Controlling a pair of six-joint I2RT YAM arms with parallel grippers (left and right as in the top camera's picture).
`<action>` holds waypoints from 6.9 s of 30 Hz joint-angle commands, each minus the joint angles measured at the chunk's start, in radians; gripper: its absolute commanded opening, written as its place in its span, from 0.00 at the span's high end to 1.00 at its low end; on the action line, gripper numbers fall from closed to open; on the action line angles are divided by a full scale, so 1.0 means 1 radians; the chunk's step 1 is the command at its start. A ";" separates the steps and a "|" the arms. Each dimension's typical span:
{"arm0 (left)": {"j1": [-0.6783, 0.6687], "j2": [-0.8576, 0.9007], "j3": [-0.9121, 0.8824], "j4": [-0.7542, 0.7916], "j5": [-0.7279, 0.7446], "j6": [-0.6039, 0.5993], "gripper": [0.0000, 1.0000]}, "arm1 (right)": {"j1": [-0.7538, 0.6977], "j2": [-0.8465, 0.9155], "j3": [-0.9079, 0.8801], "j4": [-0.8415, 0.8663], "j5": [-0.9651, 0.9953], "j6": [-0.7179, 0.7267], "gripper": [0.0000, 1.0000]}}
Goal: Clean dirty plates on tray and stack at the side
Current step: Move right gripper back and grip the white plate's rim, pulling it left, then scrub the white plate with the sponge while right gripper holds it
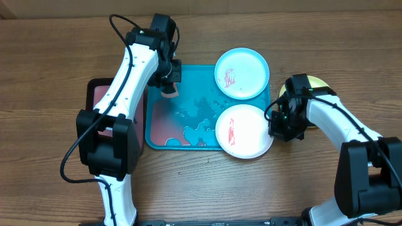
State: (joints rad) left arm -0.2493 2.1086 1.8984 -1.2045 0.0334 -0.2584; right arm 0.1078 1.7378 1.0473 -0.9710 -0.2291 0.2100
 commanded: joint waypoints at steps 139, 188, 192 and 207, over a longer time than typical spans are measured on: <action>-0.199 -0.072 -0.478 0.184 0.243 0.045 0.96 | 0.431 0.193 0.082 0.538 -0.038 0.421 0.96; -0.165 -0.069 -0.478 0.220 0.409 0.391 0.95 | 0.431 0.193 0.082 0.532 -0.054 0.417 0.96; -0.164 -0.069 -0.478 0.338 0.386 0.352 0.96 | 0.431 0.193 0.082 0.530 -0.054 0.417 0.96; -0.163 -0.069 -0.478 0.294 -0.509 -0.230 0.96 | 0.431 0.193 0.082 0.528 -0.054 0.417 0.96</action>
State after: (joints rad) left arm -0.4202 2.0254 1.4220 -0.8612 -0.1482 -0.2733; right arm 0.5373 1.9118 1.1236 -0.4381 -0.2848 0.6285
